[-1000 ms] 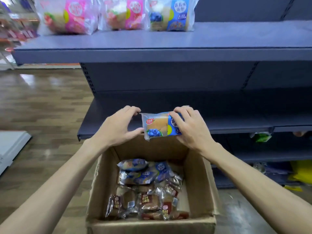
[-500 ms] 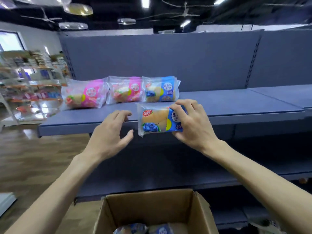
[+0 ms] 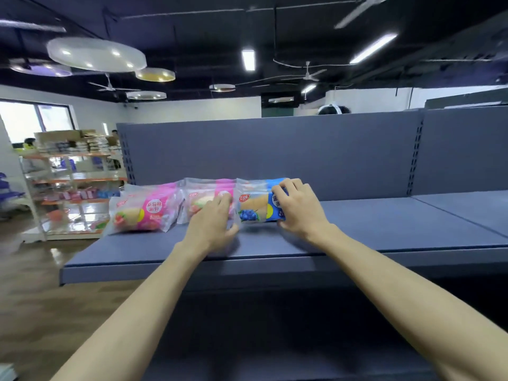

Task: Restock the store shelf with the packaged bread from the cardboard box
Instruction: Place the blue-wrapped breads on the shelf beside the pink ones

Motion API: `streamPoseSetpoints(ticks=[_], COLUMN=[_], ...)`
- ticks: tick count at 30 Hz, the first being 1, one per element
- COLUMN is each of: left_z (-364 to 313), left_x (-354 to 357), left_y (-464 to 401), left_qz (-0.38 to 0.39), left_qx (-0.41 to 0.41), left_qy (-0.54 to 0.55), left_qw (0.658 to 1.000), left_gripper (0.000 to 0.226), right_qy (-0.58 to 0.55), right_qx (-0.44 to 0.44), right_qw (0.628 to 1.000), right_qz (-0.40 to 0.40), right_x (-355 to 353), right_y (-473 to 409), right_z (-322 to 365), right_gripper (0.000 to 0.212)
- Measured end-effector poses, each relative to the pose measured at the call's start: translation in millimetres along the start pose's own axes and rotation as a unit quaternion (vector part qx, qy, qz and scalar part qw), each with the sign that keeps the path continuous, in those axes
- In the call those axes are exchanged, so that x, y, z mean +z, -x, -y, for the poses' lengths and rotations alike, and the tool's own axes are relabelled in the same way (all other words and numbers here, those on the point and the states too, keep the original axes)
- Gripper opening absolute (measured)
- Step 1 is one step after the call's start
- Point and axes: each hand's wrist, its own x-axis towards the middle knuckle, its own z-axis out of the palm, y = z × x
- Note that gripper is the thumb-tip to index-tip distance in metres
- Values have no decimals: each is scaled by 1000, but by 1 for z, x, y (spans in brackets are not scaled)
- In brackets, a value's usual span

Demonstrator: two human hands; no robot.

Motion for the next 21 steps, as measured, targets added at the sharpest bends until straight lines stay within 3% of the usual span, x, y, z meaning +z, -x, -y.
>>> streamPoseSetpoints(ticks=[5, 15, 21], left_z=[3, 14, 16], left_x=[23, 37, 41], left_y=[-9, -11, -13], left_qz=[-23, -43, -49], left_qx=[-68, -12, -20], left_qy=[82, 52, 24], left_qw=[994, 998, 998], left_gripper=[28, 38, 28], right_qy=[11, -29, -177], right_qx=[16, 28, 65], right_qw=[1000, 997, 977], right_qz=[17, 65, 102], right_x=[18, 30, 25], right_y=[-7, -12, -11], right_z=[-9, -12, -15], right_gripper=[59, 56, 61])
